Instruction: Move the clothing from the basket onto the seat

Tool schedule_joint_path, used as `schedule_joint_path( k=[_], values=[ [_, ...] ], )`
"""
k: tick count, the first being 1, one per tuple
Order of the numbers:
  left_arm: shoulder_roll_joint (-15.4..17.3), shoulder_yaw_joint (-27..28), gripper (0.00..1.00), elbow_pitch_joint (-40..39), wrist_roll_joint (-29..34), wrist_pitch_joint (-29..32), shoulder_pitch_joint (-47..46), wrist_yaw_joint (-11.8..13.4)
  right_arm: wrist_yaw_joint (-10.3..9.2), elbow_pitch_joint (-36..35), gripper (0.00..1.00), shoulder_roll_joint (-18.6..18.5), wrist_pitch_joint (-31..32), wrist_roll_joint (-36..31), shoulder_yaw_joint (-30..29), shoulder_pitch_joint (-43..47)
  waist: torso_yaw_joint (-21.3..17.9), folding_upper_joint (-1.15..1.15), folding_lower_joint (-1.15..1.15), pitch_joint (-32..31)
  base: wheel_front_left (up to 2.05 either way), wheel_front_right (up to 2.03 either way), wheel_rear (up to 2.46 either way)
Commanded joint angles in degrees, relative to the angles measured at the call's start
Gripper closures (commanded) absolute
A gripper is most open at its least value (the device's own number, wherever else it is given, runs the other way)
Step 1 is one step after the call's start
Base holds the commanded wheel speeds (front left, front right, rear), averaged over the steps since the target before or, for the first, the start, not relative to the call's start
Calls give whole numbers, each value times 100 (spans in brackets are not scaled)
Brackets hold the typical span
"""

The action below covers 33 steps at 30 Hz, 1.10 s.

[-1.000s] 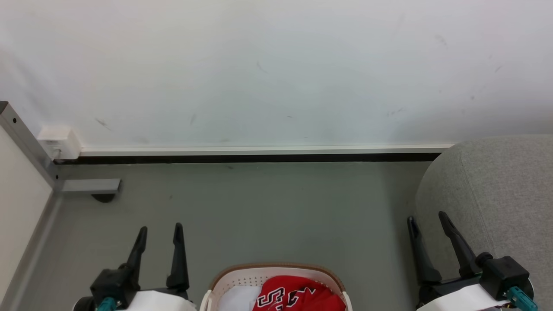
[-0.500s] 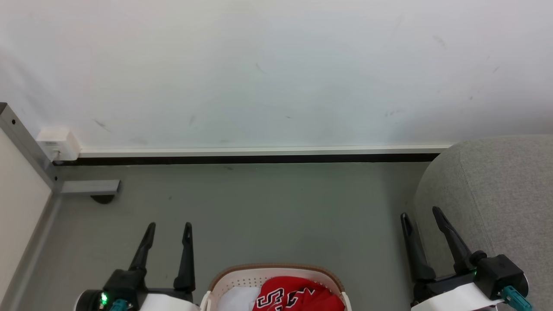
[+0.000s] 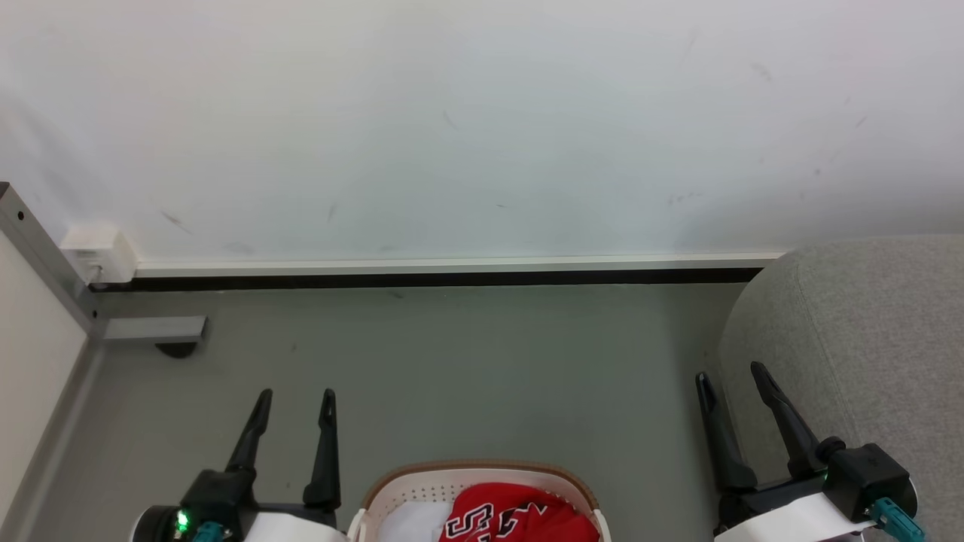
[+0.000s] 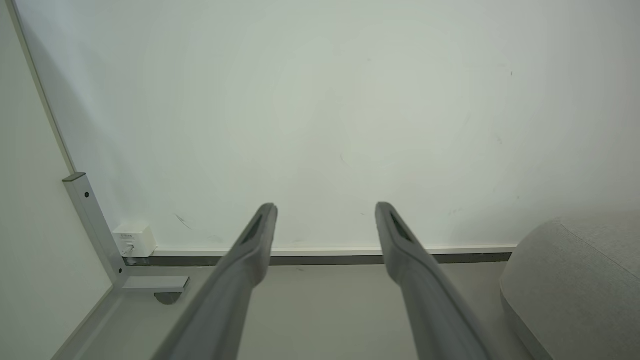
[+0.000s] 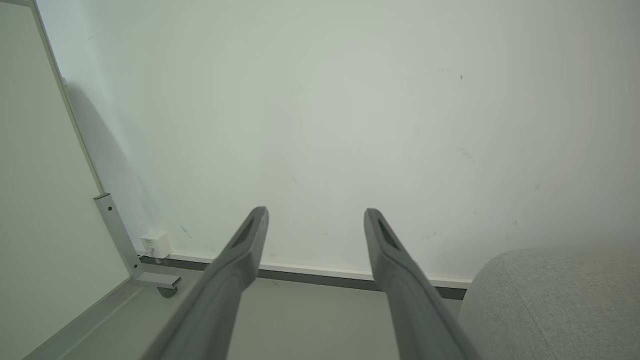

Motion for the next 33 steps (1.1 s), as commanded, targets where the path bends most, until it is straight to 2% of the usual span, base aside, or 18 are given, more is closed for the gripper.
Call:
schedule_joint_path(
  k=[1,9,20,33],
  values=[
    [44,10,0,12,30,-8,6,-10,-12,23,0,-13,-17,21,6,-81,-6,0,0,1,0,0,0],
    [43,25,0,-7,-47,-8,63,18,-12,13,0,-24,-17,39,-1,-103,-129,0,0,31,0,0,0],
    [41,79,0,90,-31,-8,-67,-57,-12,-92,0,0,-8,63,-189,-172,-745,0,0,369,0,0,0],
    [76,10,0,1153,8,-7,-628,-213,-12,-311,0,45,-7,150,-390,-423,-1395,0,0,1268,0,0,0]
  ],
)
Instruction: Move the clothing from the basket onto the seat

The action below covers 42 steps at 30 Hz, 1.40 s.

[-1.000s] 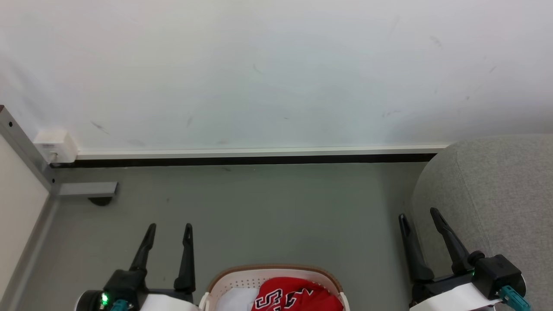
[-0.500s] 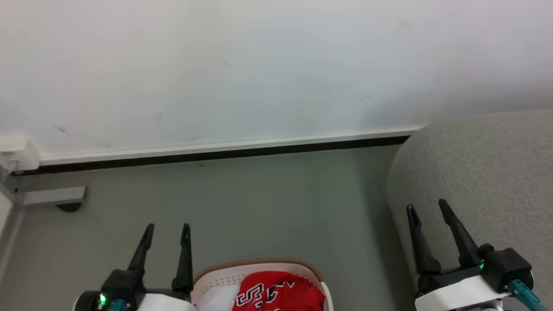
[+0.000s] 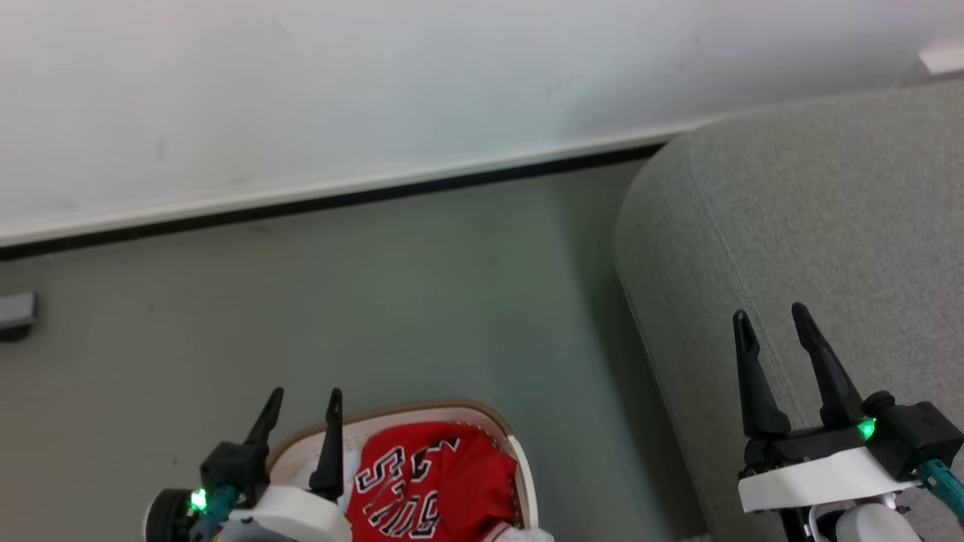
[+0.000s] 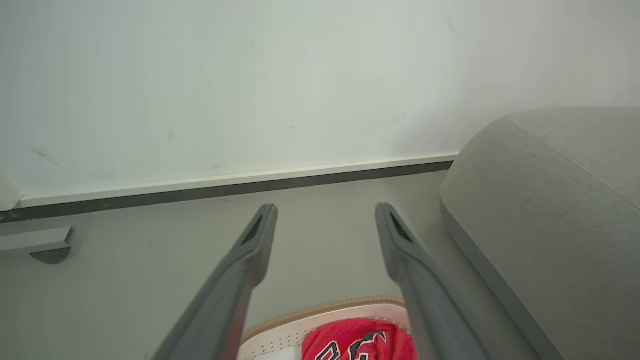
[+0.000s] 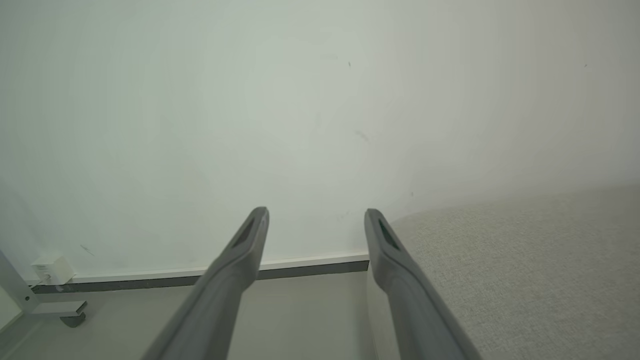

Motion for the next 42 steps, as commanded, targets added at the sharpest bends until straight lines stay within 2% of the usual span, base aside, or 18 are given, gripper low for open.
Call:
schedule_joint_path(
  k=[1,13,27,36,42],
  values=[
    [86,15,0,59,47,-5,-103,7,-12,-31,0,15,4,49,-10,-90,-214,0,-1,330,0,0,0],
    [526,-244,0,2089,232,105,-1371,-458,-12,-407,0,46,4,382,-74,-636,-721,0,-1,1718,0,0,0],
    [834,-737,0,4218,379,1009,-2684,-763,-12,-589,0,43,5,888,162,-1068,-1096,0,-1,2716,0,0,0],
    [1040,-1010,0,4951,398,1451,-3194,-845,-12,-599,0,43,5,1221,324,-1182,-1425,0,-1,3211,0,0,0],
    [1120,-1209,0,5130,489,1648,-3376,-856,-12,-649,0,45,5,1326,416,-1252,-1513,0,-1,3392,0,0,0]
  ],
)
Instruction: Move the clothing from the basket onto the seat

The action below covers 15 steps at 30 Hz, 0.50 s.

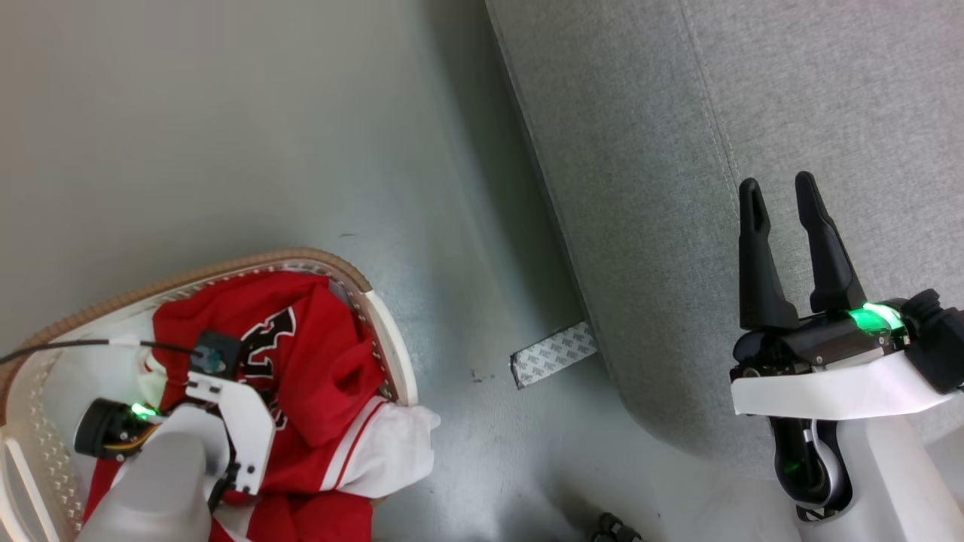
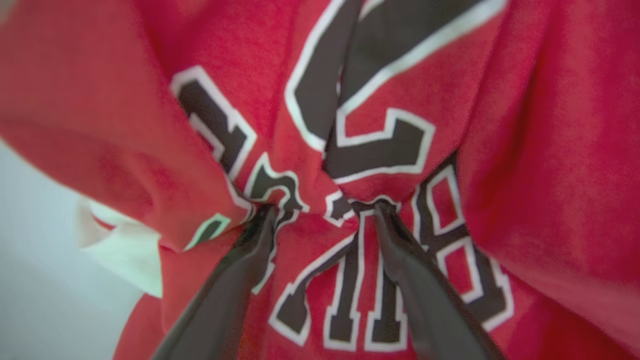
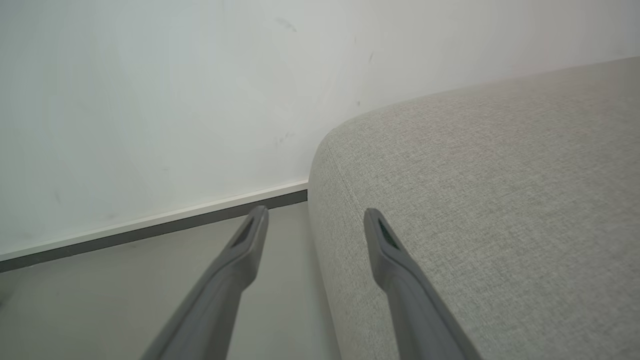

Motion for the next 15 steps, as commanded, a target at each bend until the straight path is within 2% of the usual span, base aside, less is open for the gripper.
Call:
schedule_joint_path(
  k=[1,2,3,4,5,6,10,15],
  values=[
    [59,-11,0,37,66,33,-53,-14,-12,-23,0,12,5,27,30,-118,-15,0,-1,59,0,0,0],
    [61,-29,0,49,71,33,-93,-4,-12,-26,0,12,5,33,41,-136,-10,0,-1,84,0,0,0],
    [55,-47,20,56,74,25,-124,8,-12,-29,0,10,4,36,43,-147,-2,0,-1,102,0,0,0],
    [39,-64,62,67,72,18,-148,9,-12,-28,0,10,5,37,49,-146,11,0,-1,114,0,0,0],
    [16,-80,71,78,68,16,-174,15,-12,-22,0,10,4,31,59,-139,26,0,-1,118,0,0,0],
    [-10,-96,100,88,62,13,-192,20,-12,-8,0,11,5,19,60,-147,47,0,-1,114,0,0,0],
    [-198,-110,100,123,-54,-94,-132,13,-12,82,0,7,5,-122,41,-184,182,0,-1,-65,0,0,0],
    [-608,-168,100,146,-201,-465,110,-10,-12,141,0,5,4,-487,-164,-149,476,0,-1,-718,0,0,0]
  ],
)
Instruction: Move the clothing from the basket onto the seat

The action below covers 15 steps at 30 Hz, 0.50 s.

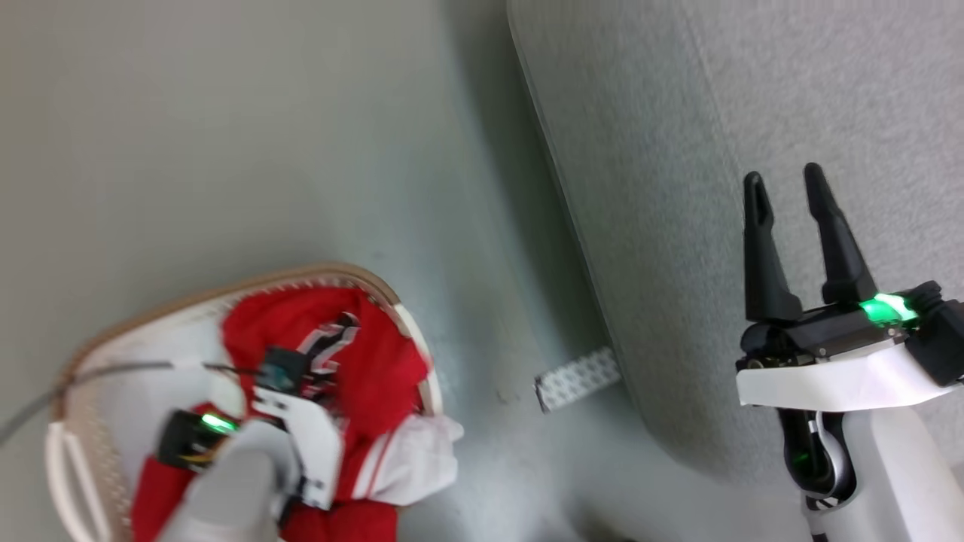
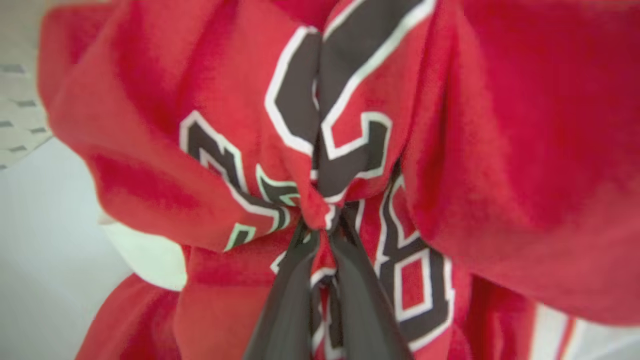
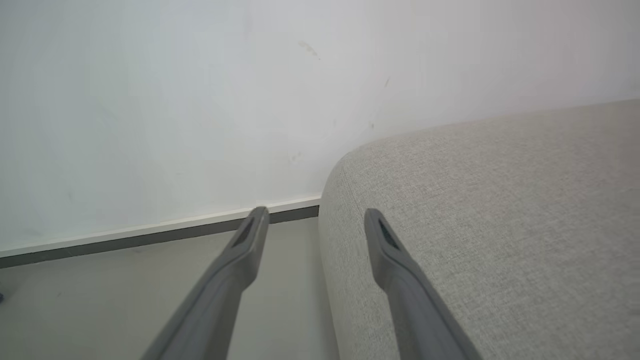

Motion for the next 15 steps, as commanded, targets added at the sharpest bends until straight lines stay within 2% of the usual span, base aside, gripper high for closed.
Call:
schedule_joint_path(
  k=[1,6,9,15],
  values=[
    [-98,-4,100,29,-101,-110,125,-28,-12,14,0,-5,3,-131,-72,4,294,0,0,-513,0,0,0],
    [-393,-114,100,-19,-361,-529,372,-32,-12,139,0,-6,4,-431,-102,198,686,0,0,-1284,0,0,0],
    [-455,-299,100,-155,-633,-776,561,-35,-12,218,0,-9,4,-528,-85,309,892,0,0,-1709,0,0,0],
    [-457,-1218,100,-1055,-1639,-1035,1039,-28,-12,381,0,-14,4,-635,-147,580,1286,0,0,-2407,0,0,0]
  ],
)
